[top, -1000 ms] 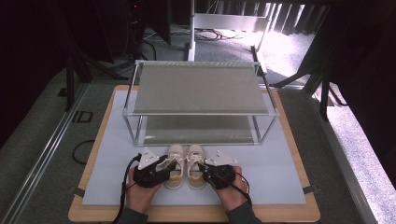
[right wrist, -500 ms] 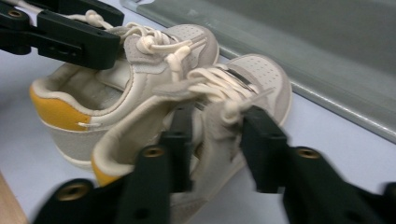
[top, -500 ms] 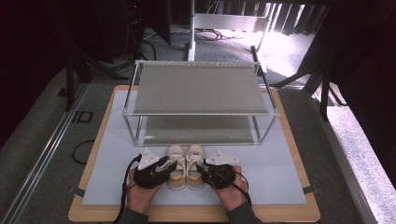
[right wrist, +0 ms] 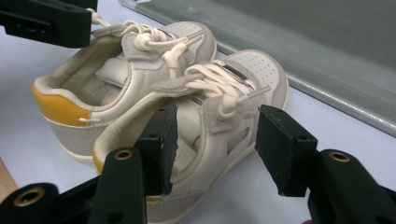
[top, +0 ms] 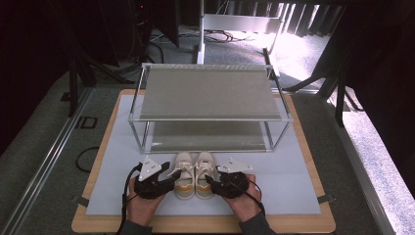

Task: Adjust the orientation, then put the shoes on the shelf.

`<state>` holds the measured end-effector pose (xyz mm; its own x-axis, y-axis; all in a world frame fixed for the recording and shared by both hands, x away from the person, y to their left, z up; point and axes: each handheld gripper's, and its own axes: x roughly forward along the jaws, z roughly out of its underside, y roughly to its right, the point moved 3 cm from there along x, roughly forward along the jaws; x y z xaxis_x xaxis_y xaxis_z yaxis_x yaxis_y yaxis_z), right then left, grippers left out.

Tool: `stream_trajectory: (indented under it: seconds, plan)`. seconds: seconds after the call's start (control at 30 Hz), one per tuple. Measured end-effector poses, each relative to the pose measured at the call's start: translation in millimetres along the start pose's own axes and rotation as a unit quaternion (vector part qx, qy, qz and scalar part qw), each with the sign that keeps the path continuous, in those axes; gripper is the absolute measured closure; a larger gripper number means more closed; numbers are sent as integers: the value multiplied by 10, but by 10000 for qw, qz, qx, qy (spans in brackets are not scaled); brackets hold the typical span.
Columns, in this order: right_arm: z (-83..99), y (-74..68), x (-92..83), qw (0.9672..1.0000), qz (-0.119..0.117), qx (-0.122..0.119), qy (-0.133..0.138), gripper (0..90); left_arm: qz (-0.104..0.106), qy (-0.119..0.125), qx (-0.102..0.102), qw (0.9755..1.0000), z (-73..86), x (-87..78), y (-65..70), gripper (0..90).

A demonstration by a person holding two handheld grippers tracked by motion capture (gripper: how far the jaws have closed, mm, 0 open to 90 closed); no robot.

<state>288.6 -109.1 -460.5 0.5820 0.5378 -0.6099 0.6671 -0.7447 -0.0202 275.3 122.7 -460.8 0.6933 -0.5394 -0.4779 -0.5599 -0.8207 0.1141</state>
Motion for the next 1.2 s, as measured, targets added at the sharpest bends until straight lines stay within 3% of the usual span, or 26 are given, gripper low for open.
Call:
stream_trajectory:
  seconds: [0.57,0.93,1.2]
  plan:
    - [51,42,-11,9995,-69,265,-122,484,80,-320,-120,9994,101,109,22,463]
    - [57,68,35,9980,-312,520,-188,544,122,-494,-241,9984,125,188,5,496]
    - [49,38,80,9982,-218,508,-234,572,101,-524,-375,9979,123,237,4,499]
